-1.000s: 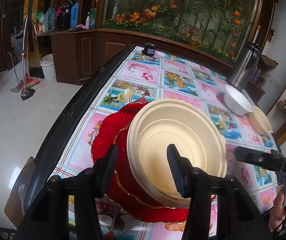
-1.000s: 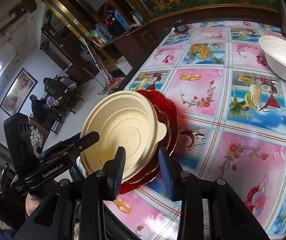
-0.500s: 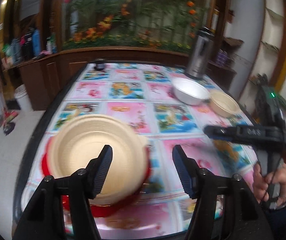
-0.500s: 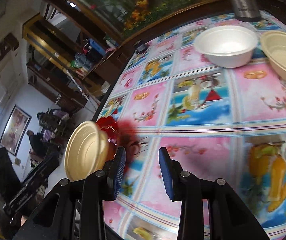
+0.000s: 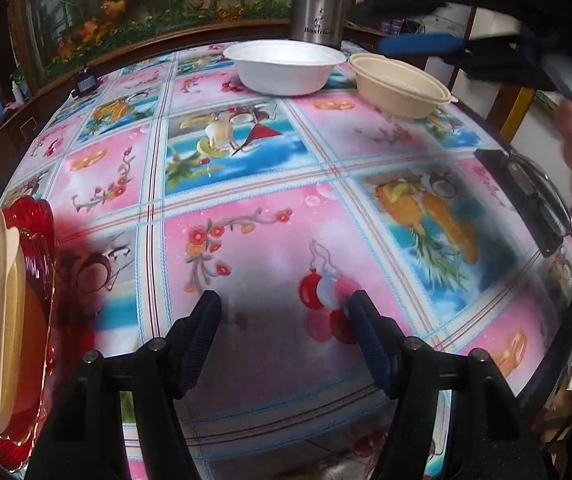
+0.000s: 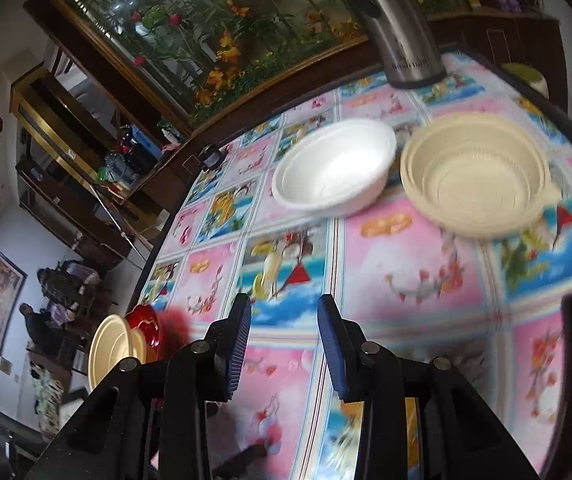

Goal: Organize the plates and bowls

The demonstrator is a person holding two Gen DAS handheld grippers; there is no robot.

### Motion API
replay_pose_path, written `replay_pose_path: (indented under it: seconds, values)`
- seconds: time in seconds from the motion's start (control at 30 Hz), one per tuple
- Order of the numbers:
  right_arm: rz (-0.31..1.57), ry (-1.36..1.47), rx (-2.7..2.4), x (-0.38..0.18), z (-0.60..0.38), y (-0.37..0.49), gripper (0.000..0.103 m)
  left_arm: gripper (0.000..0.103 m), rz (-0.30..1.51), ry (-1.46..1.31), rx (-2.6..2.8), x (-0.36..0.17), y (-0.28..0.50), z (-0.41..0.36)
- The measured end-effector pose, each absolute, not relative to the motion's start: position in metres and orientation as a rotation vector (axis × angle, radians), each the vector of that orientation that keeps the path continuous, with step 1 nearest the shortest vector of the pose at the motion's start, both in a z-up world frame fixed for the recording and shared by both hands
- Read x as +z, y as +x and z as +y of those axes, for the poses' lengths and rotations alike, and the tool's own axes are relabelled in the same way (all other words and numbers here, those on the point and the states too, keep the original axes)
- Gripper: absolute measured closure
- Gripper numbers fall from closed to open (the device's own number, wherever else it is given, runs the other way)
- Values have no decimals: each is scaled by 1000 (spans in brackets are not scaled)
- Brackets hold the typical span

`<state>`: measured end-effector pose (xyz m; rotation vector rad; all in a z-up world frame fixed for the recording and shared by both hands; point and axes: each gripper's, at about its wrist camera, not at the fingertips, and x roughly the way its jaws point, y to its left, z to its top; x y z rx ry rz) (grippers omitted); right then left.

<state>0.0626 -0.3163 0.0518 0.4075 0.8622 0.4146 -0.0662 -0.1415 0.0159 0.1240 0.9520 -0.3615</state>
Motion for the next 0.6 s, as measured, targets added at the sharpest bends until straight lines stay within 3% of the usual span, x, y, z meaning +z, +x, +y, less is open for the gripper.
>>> replay_pose_path:
  seconds: [0.17,0.37,0.6]
  values:
    - [893,344,396,64,-299,133,66,27,967,87,-358,13,-66,-135]
    - [1054,332,362,28,-281,211,66,25,966,86,-370,12,-63,-136]
    - [1179,318,414,9,-276,222,65,24,964,66,-377,12,-63,-133]
